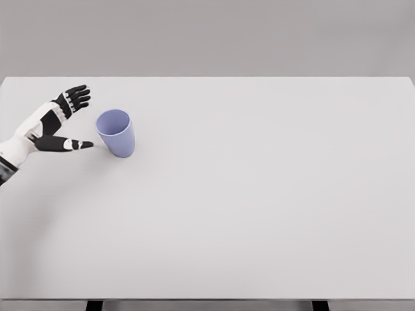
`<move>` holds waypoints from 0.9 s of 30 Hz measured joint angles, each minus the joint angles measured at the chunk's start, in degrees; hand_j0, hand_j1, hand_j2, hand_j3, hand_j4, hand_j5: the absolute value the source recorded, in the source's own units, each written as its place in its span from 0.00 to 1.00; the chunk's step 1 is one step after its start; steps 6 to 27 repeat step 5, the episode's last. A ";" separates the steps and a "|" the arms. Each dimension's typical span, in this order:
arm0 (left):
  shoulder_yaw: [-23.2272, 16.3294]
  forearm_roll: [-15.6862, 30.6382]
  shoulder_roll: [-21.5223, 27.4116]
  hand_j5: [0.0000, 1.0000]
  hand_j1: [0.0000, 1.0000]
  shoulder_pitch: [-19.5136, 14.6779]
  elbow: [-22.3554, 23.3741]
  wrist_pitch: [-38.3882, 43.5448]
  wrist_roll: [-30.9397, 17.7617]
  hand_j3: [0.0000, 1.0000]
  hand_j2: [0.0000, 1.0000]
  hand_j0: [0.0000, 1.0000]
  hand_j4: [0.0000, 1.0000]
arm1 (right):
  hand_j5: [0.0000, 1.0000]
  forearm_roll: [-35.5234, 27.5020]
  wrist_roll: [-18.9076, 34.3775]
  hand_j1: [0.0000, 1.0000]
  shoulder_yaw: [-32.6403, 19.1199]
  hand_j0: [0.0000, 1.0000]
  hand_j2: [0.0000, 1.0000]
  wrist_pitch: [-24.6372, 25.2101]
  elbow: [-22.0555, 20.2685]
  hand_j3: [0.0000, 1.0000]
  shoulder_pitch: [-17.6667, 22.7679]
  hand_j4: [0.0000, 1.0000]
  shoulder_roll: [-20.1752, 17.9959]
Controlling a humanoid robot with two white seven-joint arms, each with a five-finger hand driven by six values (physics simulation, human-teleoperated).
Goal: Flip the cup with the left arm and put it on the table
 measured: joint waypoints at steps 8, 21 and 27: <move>-0.80 -0.17 6.26 1.00 1.00 1.32 -4.10 0.30 0.00 1.00 1.00 1.00 1.00 | 1.00 0.00 0.00 1.00 0.00 1.00 1.00 0.00 0.00 1.00 0.00 1.00 0.00; -0.80 -0.17 6.26 1.00 1.00 1.32 -4.10 0.30 0.00 1.00 1.00 1.00 1.00 | 1.00 0.00 0.00 1.00 0.00 1.00 1.00 0.00 0.00 1.00 0.00 1.00 0.00; -0.80 -0.17 6.26 1.00 1.00 1.32 -4.10 0.30 0.00 1.00 1.00 1.00 1.00 | 1.00 0.00 0.00 1.00 0.00 1.00 1.00 0.00 0.00 1.00 0.00 1.00 0.00</move>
